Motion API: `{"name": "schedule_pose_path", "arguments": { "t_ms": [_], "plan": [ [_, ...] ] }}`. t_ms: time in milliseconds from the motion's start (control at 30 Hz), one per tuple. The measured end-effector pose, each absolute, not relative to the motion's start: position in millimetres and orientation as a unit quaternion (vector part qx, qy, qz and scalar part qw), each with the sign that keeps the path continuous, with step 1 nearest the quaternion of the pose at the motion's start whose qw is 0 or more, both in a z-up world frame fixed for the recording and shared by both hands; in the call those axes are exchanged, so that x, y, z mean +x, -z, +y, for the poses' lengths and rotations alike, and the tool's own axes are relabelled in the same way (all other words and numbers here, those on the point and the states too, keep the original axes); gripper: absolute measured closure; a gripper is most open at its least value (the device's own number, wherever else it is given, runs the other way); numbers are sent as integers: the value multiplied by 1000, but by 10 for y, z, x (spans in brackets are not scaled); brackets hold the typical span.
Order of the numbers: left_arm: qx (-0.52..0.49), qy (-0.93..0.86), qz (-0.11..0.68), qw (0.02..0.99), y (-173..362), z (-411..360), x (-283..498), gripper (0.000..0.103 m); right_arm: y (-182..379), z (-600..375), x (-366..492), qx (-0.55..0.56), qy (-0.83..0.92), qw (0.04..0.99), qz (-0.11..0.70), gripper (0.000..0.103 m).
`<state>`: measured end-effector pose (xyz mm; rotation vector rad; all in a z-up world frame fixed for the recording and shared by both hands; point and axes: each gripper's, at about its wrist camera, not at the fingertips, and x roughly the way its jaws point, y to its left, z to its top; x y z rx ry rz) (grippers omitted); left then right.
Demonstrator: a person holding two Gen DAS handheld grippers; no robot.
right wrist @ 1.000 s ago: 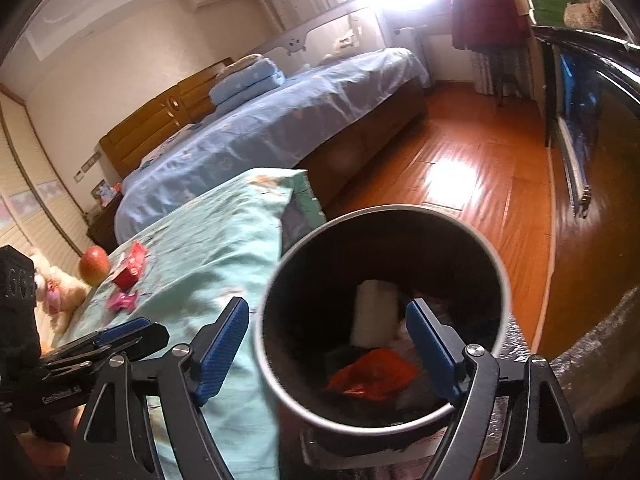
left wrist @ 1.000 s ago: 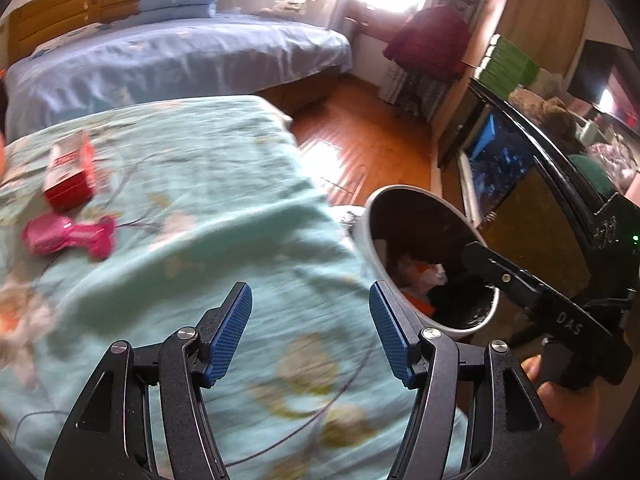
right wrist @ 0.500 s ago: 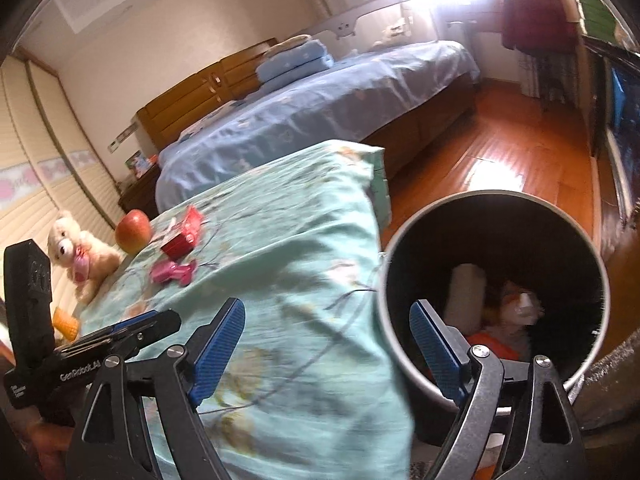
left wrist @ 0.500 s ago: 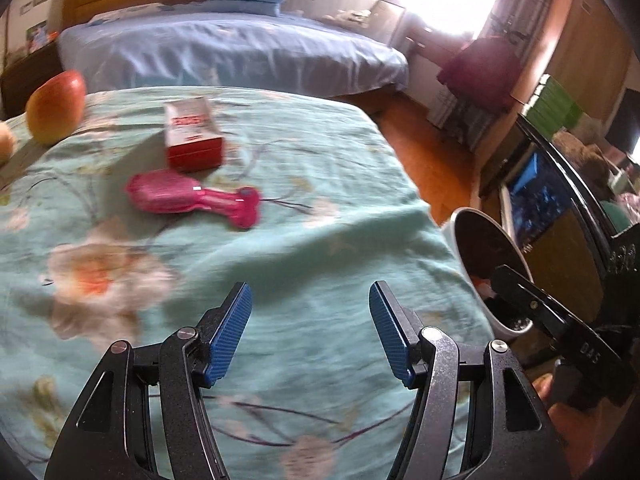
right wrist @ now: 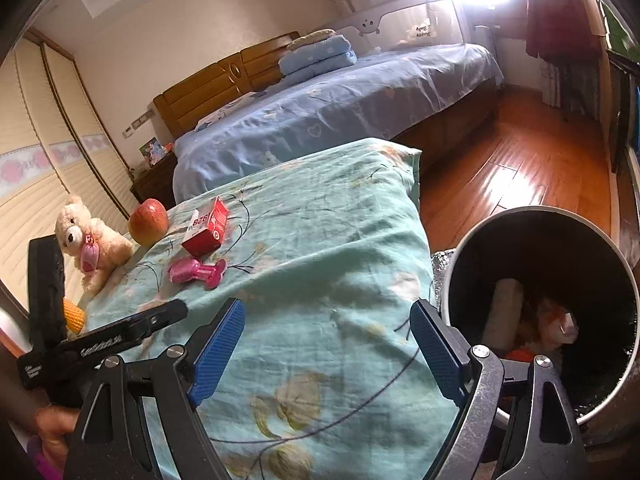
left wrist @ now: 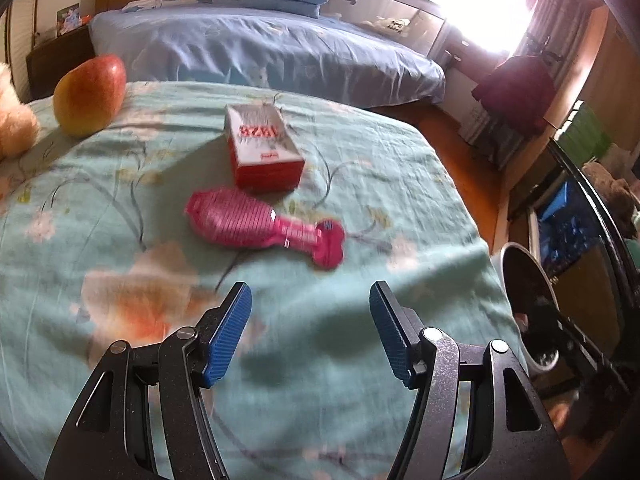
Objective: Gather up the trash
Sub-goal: 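Move both open tools back over the bed toward the pink brush and milk carton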
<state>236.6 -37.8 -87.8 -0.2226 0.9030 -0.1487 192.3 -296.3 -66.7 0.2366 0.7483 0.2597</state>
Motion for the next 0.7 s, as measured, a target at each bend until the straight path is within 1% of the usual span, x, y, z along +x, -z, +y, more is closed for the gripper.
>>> {"name": "schedule_pose_path", "arguments": {
  "t_ms": [167,333,400,500,700],
  "plan": [
    [-84,65,437,893,896,-570,2644,41,673,-2959,1981,117,-125,915,365,17],
    [0,36,445,895,1016,-786,2775,41,687,-2963,2062,121,-125,913,369,17],
    [18,31,444,895,1019,-781,2773,41,684,-2947,2100,121,-127,913,369,17],
    [20,15,446,894,1025,-628,2783,41,671,-2887,2159,121,-133,912,368,17],
    [-5,-29,449,893,1015,44,2678,41,665,-2700,2224,119,-154,910,366,17]
  ]
}}
